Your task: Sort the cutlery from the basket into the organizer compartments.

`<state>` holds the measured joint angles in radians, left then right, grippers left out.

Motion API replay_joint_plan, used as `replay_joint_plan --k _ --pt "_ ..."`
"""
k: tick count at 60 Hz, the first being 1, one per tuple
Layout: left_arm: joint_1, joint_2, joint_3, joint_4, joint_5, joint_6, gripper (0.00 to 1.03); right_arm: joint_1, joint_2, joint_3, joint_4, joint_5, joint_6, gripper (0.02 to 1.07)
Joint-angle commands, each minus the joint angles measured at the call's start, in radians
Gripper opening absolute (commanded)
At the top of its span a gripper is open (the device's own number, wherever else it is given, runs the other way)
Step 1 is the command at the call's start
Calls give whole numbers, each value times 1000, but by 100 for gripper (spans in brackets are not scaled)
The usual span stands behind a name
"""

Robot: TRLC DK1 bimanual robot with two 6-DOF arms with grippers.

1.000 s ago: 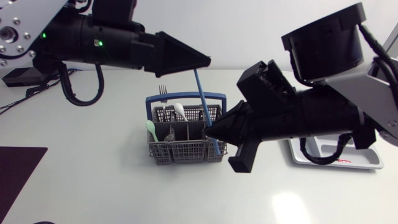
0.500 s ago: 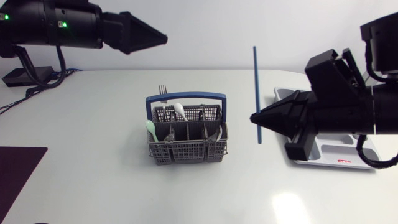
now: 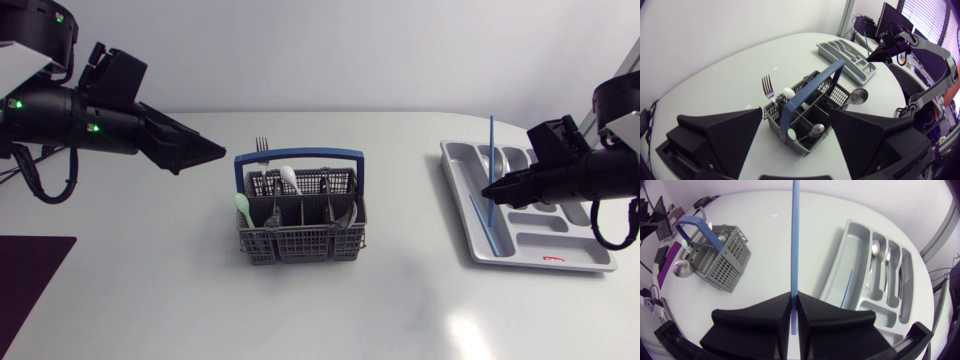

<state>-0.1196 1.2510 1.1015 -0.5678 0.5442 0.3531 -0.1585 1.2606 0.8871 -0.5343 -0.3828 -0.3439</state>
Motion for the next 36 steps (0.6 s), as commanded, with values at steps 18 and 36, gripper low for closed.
replay_joint_plan --k 18,36 --pt "20 82 -107 -4 2 49 91 -62 307 101 34 128 75 8" --pt "-2 143 -135 5 -13 50 84 -65 502 174 108 185 126 10"
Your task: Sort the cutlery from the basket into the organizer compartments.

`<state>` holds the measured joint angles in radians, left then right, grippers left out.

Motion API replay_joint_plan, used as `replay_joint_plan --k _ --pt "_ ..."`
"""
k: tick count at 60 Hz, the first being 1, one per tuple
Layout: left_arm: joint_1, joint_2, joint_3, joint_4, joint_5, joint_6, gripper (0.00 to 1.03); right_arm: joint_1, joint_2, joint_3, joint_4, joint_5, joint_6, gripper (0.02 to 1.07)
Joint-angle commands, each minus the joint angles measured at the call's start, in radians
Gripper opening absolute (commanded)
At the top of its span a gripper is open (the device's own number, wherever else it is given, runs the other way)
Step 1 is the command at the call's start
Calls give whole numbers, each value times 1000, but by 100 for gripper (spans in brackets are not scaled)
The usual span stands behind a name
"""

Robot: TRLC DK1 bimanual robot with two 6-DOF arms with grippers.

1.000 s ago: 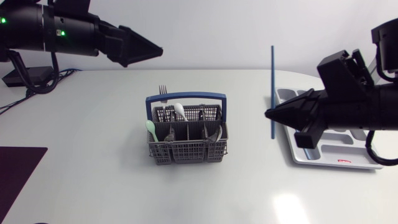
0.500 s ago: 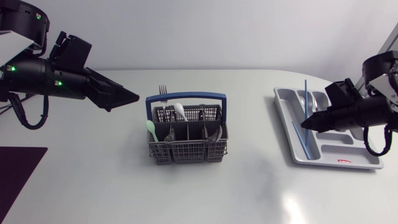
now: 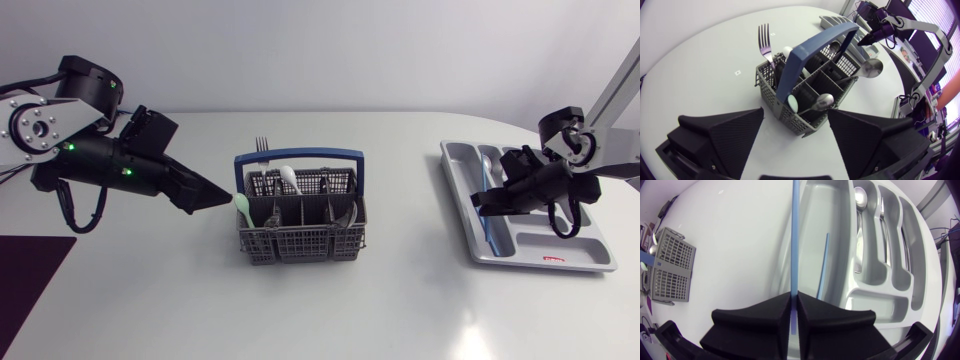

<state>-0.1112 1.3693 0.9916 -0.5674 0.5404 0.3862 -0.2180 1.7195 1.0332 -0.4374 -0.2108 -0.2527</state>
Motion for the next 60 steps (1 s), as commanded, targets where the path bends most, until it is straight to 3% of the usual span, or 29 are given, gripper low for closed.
replay_joint_plan --k 1,5,11,16,24,31,37,60 --pt "-12 28 -27 6 -13 17 83 -7 46 30 11 16 35 10" --pt "-15 47 -25 11 -23 13 79 -6 69 41 22 31 41 11" --pt "-47 53 -25 31 -51 -3 70 2 95 56 23 42 50 22" --pt "-62 56 -18 63 -77 -33 59 8 106 61 25 57 55 29" --pt "-77 102 7 77 -96 -55 57 12 117 70 25 68 69 30" --pt "-79 131 19 83 -97 -73 48 12 114 67 23 70 69 51" --pt "-87 142 19 97 -97 -83 46 19 95 53 23 71 69 63" --pt "-125 151 38 129 -97 -119 36 92 -43 -13 17 108 79 69"
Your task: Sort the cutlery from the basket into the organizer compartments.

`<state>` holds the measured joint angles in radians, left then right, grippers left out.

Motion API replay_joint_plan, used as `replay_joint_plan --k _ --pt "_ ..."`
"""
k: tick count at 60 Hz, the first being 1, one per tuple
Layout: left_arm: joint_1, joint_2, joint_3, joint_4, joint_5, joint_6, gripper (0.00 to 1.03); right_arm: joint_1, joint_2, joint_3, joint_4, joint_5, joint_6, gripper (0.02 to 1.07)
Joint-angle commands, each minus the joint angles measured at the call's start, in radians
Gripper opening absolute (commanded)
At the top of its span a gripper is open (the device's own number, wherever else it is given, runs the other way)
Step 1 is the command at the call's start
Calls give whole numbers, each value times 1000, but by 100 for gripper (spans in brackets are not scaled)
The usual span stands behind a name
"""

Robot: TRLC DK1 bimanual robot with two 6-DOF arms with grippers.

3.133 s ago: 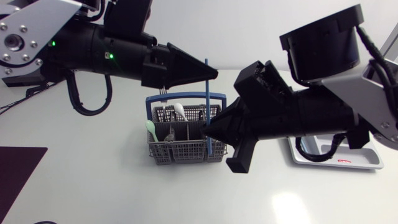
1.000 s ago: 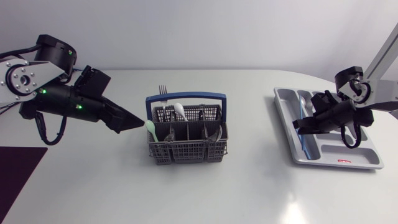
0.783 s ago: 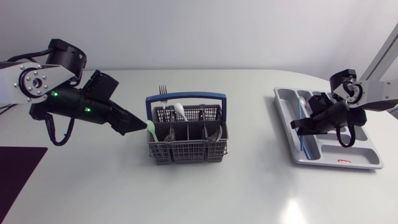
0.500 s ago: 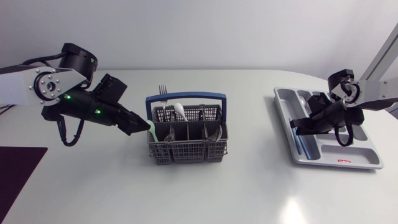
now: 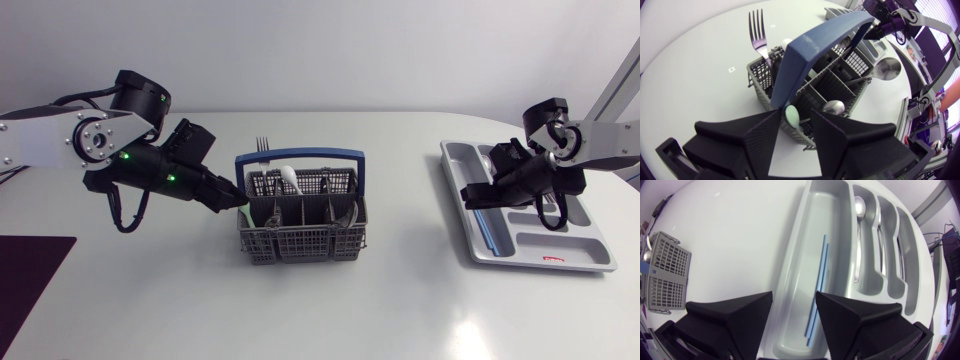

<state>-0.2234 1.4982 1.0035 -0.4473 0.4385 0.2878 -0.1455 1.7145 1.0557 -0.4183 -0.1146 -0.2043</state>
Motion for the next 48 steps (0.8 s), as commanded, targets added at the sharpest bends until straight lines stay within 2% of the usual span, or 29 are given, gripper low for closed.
replay_joint_plan --k 1,12,34,44,48 --pt "-14 22 26 9 5 -21 33 26 -49 -40 -4 15 32 69" --pt "-31 31 21 10 5 -26 23 77 -121 -71 -19 36 45 71" --pt "-64 -3 17 9 0 -39 20 144 -199 -100 -31 75 55 74" --pt "-85 19 29 13 -29 -38 20 161 -210 -108 -36 76 59 74" --pt "-103 19 33 18 -57 -38 14 172 -220 -115 -36 76 59 74"
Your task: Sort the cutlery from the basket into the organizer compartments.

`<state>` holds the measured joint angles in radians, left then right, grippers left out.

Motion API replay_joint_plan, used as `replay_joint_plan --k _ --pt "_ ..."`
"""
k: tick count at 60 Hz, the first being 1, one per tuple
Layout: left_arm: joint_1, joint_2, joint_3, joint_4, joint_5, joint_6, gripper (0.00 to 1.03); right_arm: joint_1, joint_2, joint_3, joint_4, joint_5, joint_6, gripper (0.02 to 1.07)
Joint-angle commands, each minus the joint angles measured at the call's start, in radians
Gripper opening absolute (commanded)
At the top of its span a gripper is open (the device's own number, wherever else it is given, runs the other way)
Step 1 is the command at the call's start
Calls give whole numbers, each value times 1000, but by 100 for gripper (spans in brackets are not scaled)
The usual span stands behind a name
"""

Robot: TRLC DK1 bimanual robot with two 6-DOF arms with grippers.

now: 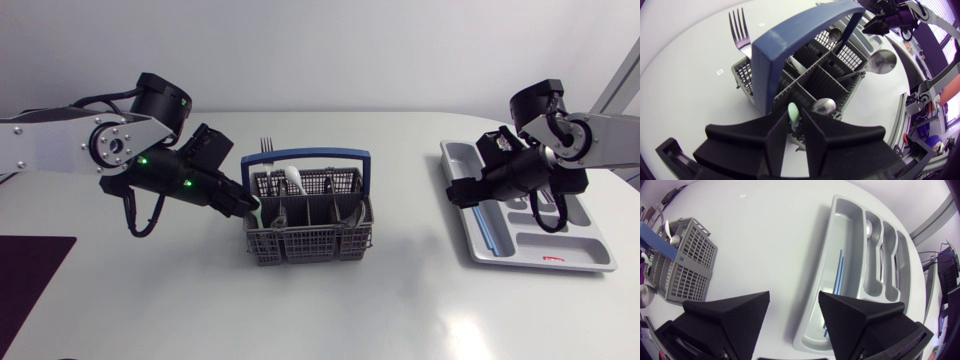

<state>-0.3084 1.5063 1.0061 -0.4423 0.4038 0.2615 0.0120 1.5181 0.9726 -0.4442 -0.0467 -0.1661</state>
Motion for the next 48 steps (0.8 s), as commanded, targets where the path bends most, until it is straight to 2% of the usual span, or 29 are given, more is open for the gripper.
replay_joint_plan --k 1,7,20,26,36,42,43,48 --pt "-21 11 31 17 -26 -11 12 17 -30 -35 -10 8 19 74" --pt "-37 2 23 34 -56 -11 4 42 -59 -49 -10 7 17 74" --pt "-69 -84 -17 50 -68 -8 3 151 -210 -66 -42 27 0 77" --pt "-83 -149 -23 48 -82 -11 3 227 -285 -64 -71 44 -6 83" --pt "-109 -238 -14 -3 -89 -15 3 355 -380 -58 -93 45 -6 86" --pt "-129 -296 -4 -39 -89 -28 3 444 -444 -58 -93 21 -26 89" --pt "-132 -317 3 -58 -89 -30 3 473 -469 -58 -91 -18 -38 89" --pt "-143 -370 22 -88 -83 -33 3 528 -500 -63 -79 -76 -70 92"
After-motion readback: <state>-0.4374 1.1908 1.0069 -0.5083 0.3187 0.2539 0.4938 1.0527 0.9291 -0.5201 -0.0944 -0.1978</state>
